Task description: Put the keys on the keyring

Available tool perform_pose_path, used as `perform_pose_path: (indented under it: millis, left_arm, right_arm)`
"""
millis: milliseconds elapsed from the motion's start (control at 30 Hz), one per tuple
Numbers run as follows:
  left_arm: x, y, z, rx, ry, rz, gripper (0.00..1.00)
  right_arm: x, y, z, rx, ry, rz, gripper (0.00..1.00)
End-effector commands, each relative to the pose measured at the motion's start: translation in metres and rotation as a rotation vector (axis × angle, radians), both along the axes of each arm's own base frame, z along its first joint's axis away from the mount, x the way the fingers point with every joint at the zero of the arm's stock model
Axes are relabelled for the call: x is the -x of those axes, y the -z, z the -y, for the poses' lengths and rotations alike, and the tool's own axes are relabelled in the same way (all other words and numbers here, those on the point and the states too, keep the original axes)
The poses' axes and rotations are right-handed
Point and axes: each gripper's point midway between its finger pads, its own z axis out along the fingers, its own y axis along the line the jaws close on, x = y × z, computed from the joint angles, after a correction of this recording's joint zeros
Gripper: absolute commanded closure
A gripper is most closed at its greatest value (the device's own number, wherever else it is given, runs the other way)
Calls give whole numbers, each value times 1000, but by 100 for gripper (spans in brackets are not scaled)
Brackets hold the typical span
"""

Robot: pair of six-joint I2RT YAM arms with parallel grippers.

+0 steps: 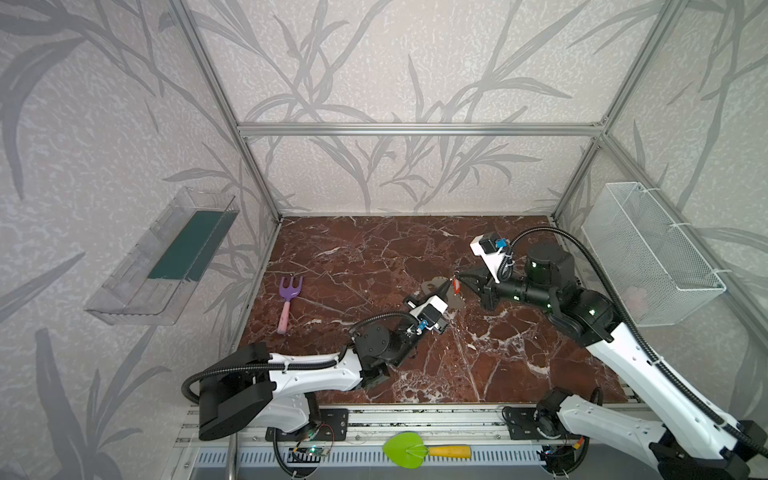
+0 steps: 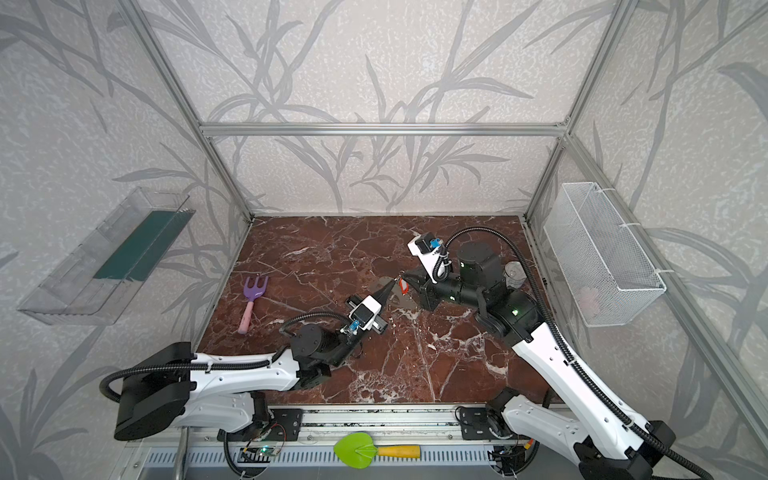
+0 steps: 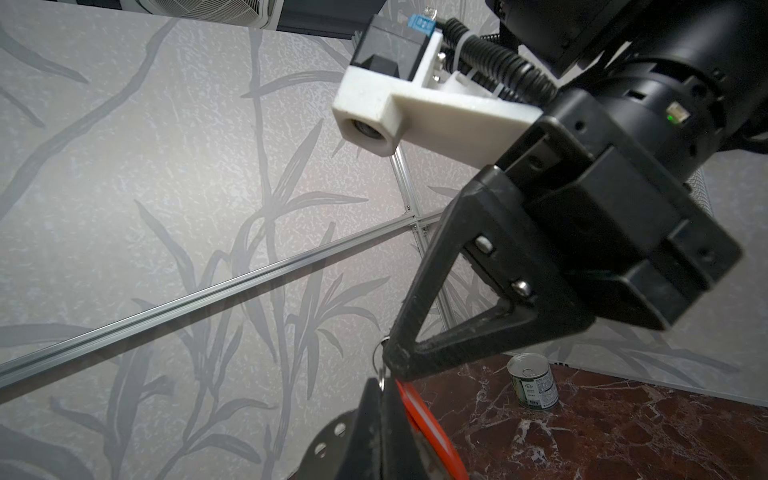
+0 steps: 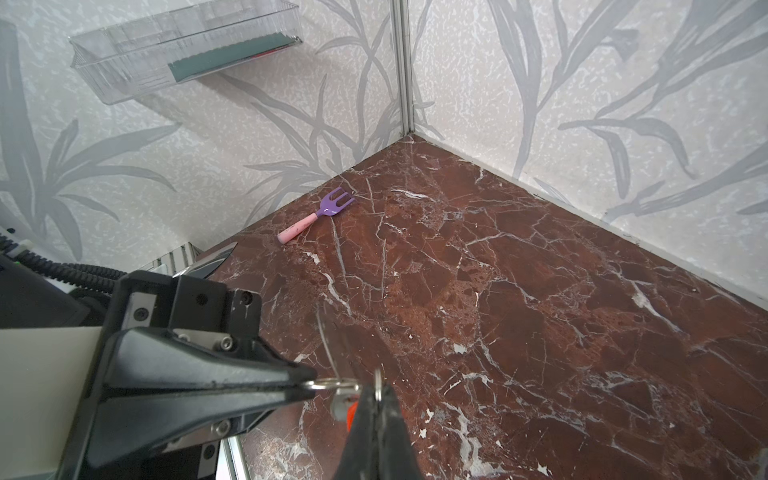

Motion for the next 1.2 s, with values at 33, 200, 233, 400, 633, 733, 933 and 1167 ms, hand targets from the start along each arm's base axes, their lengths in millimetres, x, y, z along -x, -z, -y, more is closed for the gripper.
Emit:
perform_pose_path:
  millis: [33, 200, 233, 400, 633, 733, 933, 1167]
  left_arm:
    - [5, -25, -20, 111, -6, 28, 100]
    - [6, -25, -23, 121, 0, 27, 100]
    - [6, -26, -23, 123, 1, 27, 100]
    - [4, -26, -26, 138, 2, 16, 100]
    - [-29, -19, -39, 106, 72, -215, 100]
    - [-36, -18, -57, 104, 60, -286, 100]
    - [-27, -15, -74, 44, 95, -380, 100]
    - [-20, -9, -73, -9, 146, -507, 100]
  right_arm:
    - [2, -1, 2, 4, -3, 9, 100]
    - [5, 1, -1, -2, -25, 2, 100]
    - [6, 1, -1, -3, -29, 1, 100]
    - [11, -1, -2, -13, -51, 7, 100]
    - [15, -3, 0, 2, -75, 58, 100]
    - [12, -1, 2, 37, -63, 80, 100]
    - [9, -4, -7, 17, -99, 84, 100]
    - [8, 6, -25, 82, -128, 135, 100]
